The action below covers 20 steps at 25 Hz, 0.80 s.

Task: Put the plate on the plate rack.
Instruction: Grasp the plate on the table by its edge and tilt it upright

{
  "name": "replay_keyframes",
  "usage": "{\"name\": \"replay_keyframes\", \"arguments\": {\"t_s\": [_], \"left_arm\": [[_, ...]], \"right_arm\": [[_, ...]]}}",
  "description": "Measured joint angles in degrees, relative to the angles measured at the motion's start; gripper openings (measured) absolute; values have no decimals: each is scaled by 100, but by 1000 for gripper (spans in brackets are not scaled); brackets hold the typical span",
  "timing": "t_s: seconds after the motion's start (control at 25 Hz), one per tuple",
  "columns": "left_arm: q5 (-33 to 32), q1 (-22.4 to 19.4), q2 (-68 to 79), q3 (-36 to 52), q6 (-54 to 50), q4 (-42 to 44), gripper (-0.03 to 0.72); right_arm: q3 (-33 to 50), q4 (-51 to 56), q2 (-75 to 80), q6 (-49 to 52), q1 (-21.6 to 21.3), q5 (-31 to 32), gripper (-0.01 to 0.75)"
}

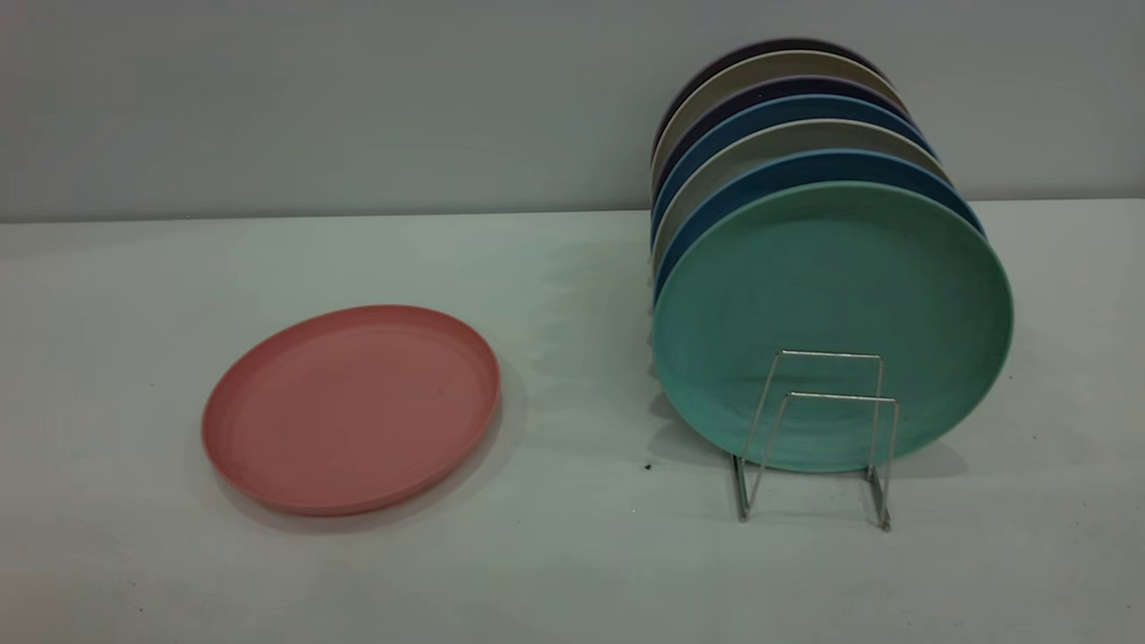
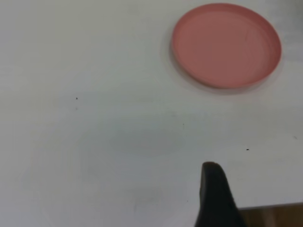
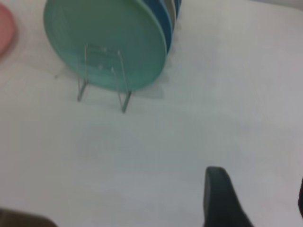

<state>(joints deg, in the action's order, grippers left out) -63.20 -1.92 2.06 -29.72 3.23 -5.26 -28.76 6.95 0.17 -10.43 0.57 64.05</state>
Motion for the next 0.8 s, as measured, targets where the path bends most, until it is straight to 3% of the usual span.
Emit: {"name": "replay_keyframes", "arguments": {"t_s": [0.24,0.4,0.64,0.8], "left_arm": [[444,0,1513,-221,-250,-171,468],[1071,0,2892,-426,-198,-617,468],[1602,0,5194,-851,465,-864,468],[2085,0,6343,-1026,816,-997,468]], "right_arm": [[-125,-73,893,377,0,-590,406],[-130,-101,1694,577,0,-1516,406],[-130,-96,3219,596,140,-2610,406],[-130,-102,4239,391,343,-3000,406]]}}
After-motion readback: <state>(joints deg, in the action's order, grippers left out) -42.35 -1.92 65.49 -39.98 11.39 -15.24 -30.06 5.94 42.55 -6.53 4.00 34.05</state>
